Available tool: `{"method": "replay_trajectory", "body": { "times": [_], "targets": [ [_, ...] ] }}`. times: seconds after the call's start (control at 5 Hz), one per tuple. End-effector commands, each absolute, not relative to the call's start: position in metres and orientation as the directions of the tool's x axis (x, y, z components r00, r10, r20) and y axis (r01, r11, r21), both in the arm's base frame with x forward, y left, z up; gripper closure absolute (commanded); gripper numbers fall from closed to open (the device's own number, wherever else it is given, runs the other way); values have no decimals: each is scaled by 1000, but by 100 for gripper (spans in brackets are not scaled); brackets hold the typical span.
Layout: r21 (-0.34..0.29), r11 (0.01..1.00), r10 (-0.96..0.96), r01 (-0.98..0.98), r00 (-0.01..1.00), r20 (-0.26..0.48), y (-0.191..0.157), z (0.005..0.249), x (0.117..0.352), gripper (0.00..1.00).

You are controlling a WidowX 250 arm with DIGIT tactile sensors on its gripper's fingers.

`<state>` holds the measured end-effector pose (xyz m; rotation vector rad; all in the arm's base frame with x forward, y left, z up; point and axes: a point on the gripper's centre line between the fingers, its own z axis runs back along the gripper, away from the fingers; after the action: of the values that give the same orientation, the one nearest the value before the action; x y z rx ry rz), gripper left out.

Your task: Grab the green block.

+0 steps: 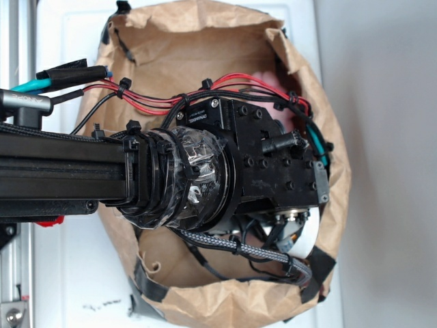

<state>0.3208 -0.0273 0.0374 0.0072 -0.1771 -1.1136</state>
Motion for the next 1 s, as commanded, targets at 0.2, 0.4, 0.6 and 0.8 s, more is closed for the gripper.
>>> {"method": "replay_trajectory", "body": {
  "times": [0.2,0.4,0.6,0.8],
  "targets": [
    [172,399,-916,901,383,121,-37,41,327,0],
    [155,365,-931,918,355,86,-39,18,335,0],
    [153,347,-938,925,340,72,-43,11,339,0],
    [162,326,-945,931,321,54,-48,4,340,0]
  ]
}}
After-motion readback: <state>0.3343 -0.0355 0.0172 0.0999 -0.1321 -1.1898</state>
